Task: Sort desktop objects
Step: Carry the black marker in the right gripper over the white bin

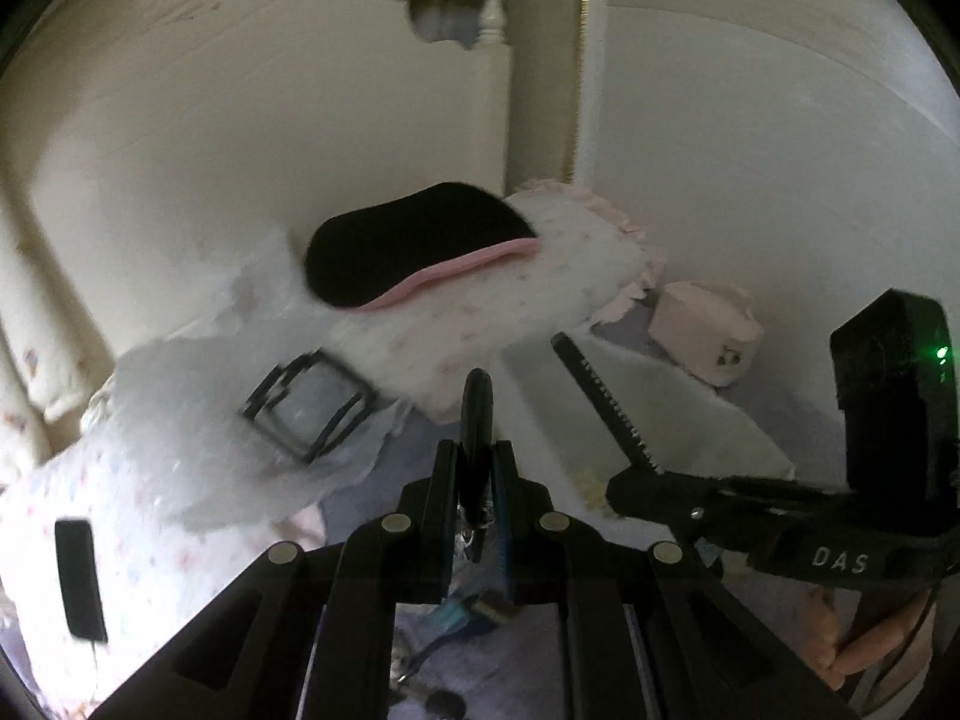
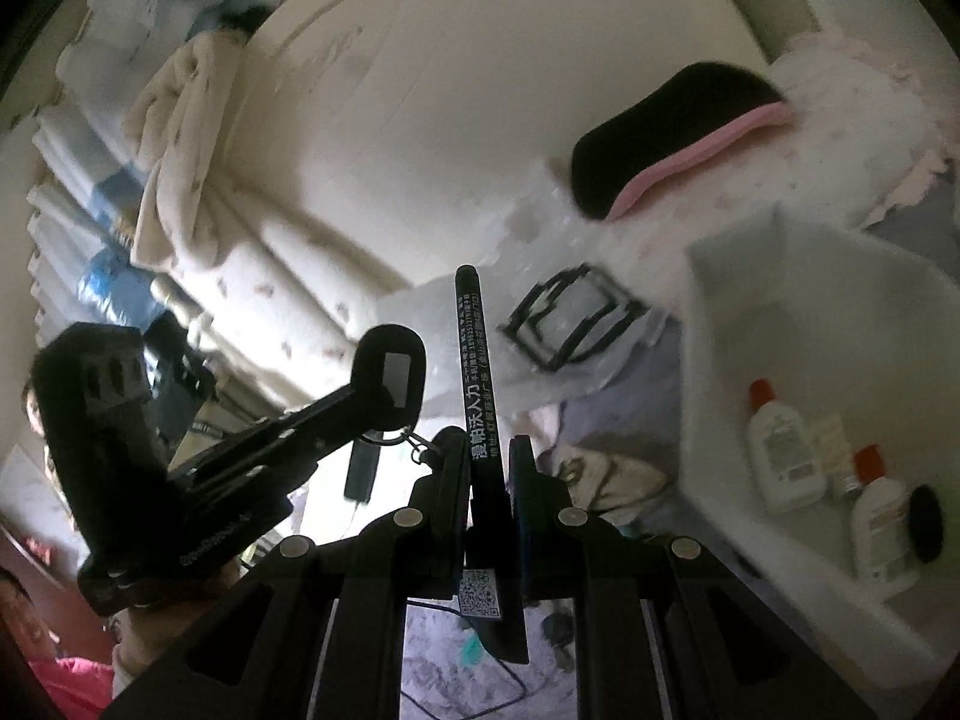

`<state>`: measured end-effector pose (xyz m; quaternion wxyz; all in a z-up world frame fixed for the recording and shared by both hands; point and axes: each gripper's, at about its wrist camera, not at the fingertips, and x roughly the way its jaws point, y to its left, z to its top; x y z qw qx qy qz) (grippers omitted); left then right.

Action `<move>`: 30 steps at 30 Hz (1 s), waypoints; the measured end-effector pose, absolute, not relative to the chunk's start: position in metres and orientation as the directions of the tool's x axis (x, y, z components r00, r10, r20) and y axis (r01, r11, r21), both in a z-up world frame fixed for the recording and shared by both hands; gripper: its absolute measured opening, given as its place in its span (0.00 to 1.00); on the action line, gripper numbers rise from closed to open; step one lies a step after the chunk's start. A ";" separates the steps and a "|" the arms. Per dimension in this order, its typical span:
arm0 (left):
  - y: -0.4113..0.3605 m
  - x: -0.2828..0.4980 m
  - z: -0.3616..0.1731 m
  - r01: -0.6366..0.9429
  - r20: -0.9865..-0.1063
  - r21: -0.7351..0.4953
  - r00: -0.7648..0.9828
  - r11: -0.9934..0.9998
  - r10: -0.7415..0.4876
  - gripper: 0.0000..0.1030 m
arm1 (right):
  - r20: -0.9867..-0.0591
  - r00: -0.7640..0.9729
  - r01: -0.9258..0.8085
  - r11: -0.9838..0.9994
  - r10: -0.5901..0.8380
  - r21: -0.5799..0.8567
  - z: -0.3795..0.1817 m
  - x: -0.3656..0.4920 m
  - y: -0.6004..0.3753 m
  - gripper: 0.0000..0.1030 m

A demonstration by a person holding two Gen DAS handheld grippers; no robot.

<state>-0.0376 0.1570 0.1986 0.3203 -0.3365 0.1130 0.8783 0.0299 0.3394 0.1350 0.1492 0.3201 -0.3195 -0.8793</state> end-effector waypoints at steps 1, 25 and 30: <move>0.166 -0.038 0.202 -0.647 -0.661 -0.020 -0.563 -0.762 0.495 0.09 | -0.460 -0.758 0.048 -0.744 -0.462 0.667 0.135 0.031 0.345 0.13; 0.308 -0.051 0.170 -0.770 -0.720 -0.076 -0.397 -0.634 0.569 0.09 | -0.546 -0.816 -0.326 -0.629 -0.190 0.706 0.076 0.049 0.443 0.13; 0.320 -0.033 0.142 -0.770 -0.775 0.054 -0.434 -0.635 0.460 0.10 | -0.602 -0.789 -0.400 -0.638 -0.125 0.657 0.068 0.048 0.447 0.13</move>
